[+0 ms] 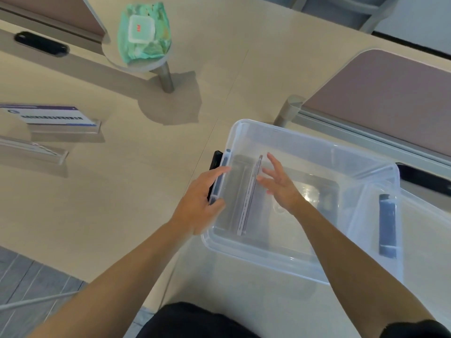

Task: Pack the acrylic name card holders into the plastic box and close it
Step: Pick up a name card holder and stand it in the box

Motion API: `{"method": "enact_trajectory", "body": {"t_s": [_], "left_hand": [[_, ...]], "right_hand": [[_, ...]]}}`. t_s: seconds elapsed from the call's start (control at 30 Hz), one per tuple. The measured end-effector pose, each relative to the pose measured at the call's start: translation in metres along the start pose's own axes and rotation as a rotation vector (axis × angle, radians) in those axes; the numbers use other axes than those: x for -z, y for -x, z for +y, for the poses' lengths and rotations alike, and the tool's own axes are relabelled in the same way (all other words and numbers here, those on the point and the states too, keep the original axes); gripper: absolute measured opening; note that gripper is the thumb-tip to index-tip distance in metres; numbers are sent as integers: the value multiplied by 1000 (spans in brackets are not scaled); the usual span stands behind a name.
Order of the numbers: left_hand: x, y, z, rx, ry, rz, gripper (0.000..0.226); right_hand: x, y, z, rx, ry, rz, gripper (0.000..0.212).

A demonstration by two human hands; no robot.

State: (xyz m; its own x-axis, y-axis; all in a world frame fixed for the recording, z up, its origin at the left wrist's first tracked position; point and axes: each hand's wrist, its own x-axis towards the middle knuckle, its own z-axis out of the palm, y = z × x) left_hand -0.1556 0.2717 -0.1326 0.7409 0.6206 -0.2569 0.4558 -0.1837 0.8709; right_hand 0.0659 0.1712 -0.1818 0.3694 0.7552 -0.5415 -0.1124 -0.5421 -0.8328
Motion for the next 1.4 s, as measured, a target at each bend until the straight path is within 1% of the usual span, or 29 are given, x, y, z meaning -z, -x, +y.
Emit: {"method": "enact_trajectory", "body": {"t_s": [0.1, 0.2, 0.33, 0.47, 0.73, 0.83, 1.03, 1.2, 1.4], "left_hand": [[-1, -1, -2, -7, 7, 0, 68], [-2, 0, -1, -9, 15, 4, 68], [-2, -1, -1, -4, 15, 9, 69], [-2, -3, -3, -2, 14, 12, 70], [-3, -3, -8, -21, 24, 17, 69], [-4, -3, -8, -24, 26, 22, 68], [-4, -4, -10, -38, 19, 23, 69], [-4, -5, -9, -29, -3, 19, 69], [-3, -3, -6, -48, -35, 28, 68]], "right_hand": [[-4, 19, 5, 6, 56, -112, 94], [-13, 32, 12, 55, 250, -199, 99], [-15, 25, 12, 6, 281, -148, 94], [-21, 19, 7, 23, 251, -161, 95], [-38, 9, -4, 55, 190, -180, 89], [-40, 8, -4, 73, 214, -178, 90], [-43, 8, -4, 55, 350, -172, 91], [-44, 6, -2, 66, 366, -165, 92], [-46, 5, -2, 85, 330, -187, 92]]}}
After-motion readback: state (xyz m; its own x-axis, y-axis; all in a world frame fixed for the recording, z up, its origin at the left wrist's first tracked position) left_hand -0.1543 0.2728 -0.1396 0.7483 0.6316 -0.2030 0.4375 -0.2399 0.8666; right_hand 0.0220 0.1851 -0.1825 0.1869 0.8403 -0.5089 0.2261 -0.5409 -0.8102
